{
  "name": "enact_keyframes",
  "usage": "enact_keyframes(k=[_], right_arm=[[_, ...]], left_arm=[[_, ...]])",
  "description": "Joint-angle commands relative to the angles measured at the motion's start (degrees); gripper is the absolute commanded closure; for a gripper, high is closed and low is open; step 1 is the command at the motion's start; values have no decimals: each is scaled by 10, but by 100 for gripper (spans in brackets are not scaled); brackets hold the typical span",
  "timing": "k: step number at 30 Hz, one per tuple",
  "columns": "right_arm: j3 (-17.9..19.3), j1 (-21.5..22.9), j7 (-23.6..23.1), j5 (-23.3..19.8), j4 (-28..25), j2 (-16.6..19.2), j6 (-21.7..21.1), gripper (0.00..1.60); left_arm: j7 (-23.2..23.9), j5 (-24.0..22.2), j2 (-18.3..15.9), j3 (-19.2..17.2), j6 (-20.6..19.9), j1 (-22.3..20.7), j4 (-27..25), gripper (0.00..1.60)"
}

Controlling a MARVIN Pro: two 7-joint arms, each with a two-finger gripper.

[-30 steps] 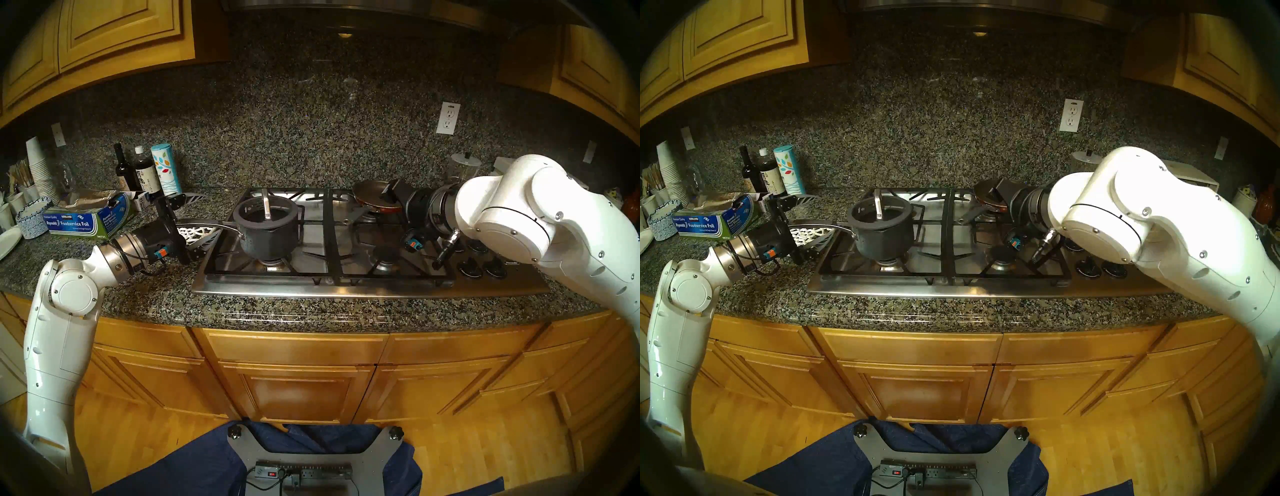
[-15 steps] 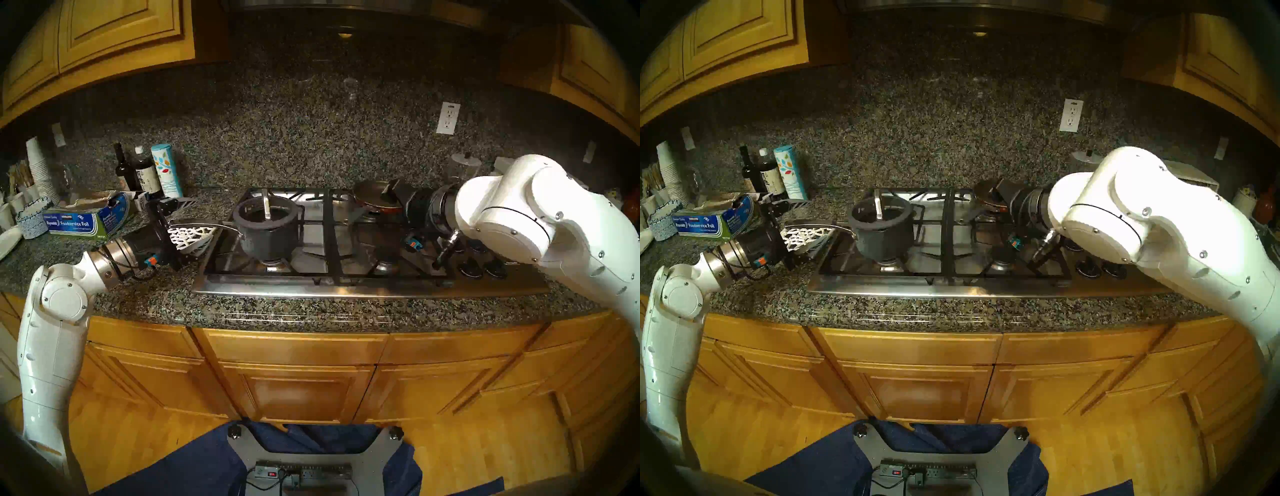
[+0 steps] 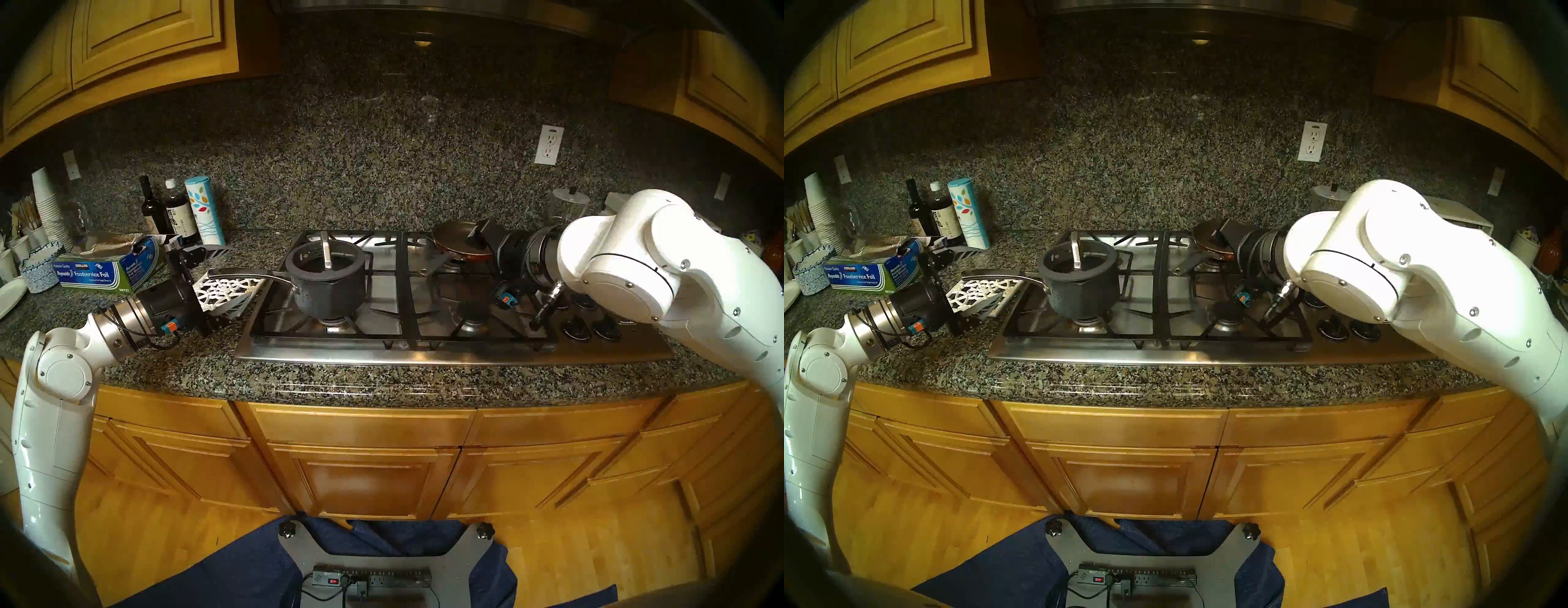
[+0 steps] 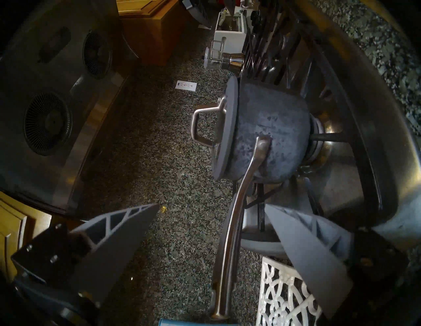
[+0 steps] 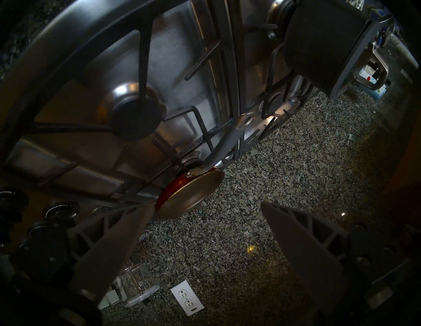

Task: Pick up the pot, put it on the stove, take off the pot lid

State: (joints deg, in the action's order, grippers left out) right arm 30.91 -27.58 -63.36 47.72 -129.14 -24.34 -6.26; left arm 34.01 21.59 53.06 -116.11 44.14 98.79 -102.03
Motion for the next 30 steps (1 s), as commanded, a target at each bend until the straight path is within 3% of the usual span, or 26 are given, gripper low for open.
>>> enact_keyframes(k=[1, 24, 30], right_arm=[[15, 16, 3, 4, 1, 1, -3, 0], [18, 16, 9, 3, 1, 1, -5, 0], [28, 24, 32, -1, 12, -23, -6, 0]], left_arm=[[10, -38, -17, -18, -12, -3, -18, 0], [29, -55, -19, -21, -20, -3, -19, 0], [29, -55, -18, -21, -19, -3, -18, 0]])
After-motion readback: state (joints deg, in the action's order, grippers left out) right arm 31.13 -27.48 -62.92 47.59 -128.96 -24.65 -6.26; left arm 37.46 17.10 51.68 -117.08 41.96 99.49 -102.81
